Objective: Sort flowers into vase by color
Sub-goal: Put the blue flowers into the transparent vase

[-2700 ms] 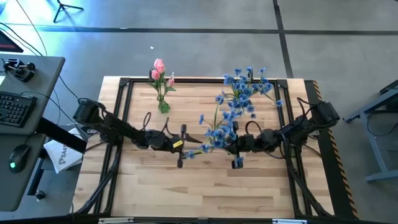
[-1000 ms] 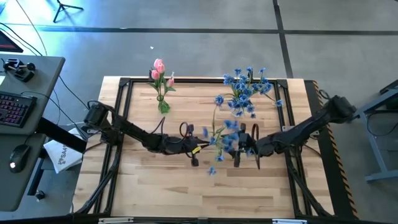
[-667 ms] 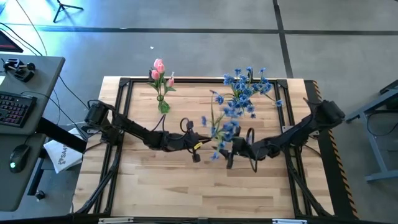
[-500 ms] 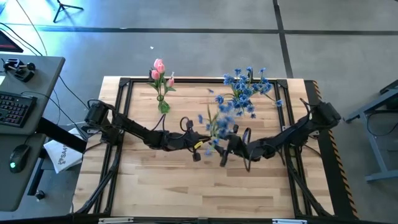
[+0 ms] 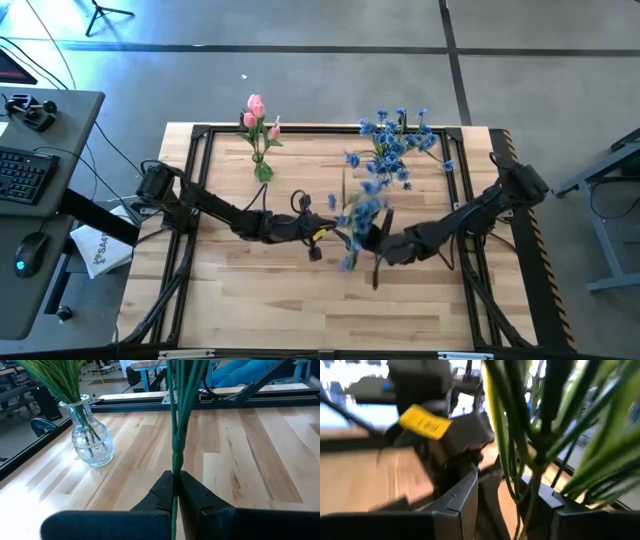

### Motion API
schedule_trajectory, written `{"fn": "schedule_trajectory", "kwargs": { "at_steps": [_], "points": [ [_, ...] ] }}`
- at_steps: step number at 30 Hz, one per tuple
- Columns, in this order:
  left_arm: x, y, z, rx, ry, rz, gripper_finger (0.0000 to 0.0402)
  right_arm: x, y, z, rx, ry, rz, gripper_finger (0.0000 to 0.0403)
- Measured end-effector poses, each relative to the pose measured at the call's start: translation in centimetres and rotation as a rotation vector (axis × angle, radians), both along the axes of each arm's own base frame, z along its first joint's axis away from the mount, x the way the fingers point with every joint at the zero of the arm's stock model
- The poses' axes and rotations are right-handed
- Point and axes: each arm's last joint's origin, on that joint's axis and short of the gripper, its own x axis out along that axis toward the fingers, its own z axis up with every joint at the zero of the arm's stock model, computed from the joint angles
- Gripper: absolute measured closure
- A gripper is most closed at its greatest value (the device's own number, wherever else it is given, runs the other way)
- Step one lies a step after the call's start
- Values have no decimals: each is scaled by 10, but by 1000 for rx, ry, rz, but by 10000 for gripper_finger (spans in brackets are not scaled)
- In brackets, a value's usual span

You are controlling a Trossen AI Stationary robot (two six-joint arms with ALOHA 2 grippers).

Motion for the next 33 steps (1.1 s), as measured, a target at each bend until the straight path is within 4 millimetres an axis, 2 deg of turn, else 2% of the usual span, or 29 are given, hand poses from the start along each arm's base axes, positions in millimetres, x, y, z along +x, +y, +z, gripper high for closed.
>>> {"fn": "schedule_trajectory", "kwargs": {
  "at_steps": [5, 10, 13, 16, 21, 25, 29, 33],
  "points": [
    [-1, -2, 0, 1, 2, -7, 401, -4, 9, 12, 1, 160, -21, 262],
    [-1, -2, 0, 2, 1, -3, 401, -15, 10, 31, 106, 269, -42, 194],
    [-1, -2, 0, 2, 1, -3, 401, -22, 12, 34, 171, 341, -52, 157],
    [-1, -2, 0, 2, 1, -3, 401, -30, 13, 27, 213, 388, -91, 140],
    [0, -2, 0, 3, 0, -3, 401, -39, 5, -3, 242, 409, -165, 142],
    [0, -2, 0, 3, 0, -3, 401, -40, -6, -26, 212, 315, -211, 154],
    [0, -2, 0, 3, 0, -3, 401, -30, -11, -28, 174, 153, -155, 168],
    [0, -2, 0, 2, 0, -3, 401, -23, -14, -19, 135, 34, -77, 187]
  ]
}}
